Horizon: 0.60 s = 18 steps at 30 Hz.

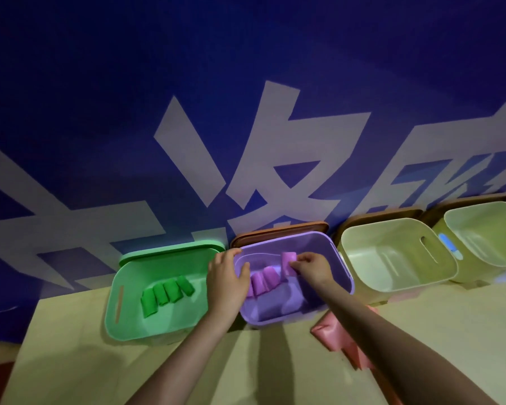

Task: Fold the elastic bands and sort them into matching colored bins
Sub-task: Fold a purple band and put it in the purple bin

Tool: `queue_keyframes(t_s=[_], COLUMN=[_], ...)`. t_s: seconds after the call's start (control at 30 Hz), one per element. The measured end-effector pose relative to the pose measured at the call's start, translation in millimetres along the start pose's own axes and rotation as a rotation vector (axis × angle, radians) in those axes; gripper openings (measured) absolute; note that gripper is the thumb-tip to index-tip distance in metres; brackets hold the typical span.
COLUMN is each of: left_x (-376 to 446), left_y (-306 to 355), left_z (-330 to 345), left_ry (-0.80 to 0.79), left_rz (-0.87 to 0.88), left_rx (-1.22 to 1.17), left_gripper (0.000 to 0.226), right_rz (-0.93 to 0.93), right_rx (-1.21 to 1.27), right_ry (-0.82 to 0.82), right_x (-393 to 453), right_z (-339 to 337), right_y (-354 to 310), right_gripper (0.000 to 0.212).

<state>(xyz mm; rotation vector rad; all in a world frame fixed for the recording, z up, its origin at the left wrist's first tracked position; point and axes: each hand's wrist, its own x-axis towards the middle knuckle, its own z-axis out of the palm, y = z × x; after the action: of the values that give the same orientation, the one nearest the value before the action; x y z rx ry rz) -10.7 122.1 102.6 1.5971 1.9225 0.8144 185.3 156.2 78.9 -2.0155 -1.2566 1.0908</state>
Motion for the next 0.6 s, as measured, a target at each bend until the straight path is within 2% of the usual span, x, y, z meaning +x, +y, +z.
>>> queue_keyframes(t_s=[0.1, 0.27, 0.43, 0.6], left_x=[3, -1, -1, -2], left_y=[-19, -36, -38, -39], left_z=[3, 13, 17, 17], left_ry=[-0.015, 0.001, 0.042, 0.043], left_rz=[-0.02, 0.061, 0.08, 0.076], left_rx=[0.04, 0.007, 0.003, -0.004], left_gripper=[0.036, 0.038, 0.04, 0.04], right_rz=[0.09, 0.18, 0.095, 0.077], right_rx=[-0.227, -0.273, -0.394, -0.372], right_ry=[-0.087, -0.154, -0.149, -0.119], right_x=[28, 50, 55, 57], right_z=[9, 24, 35, 33], right_y=[12, 19, 26, 28], right_gripper=[0.012, 0.025, 0.019, 0.015])
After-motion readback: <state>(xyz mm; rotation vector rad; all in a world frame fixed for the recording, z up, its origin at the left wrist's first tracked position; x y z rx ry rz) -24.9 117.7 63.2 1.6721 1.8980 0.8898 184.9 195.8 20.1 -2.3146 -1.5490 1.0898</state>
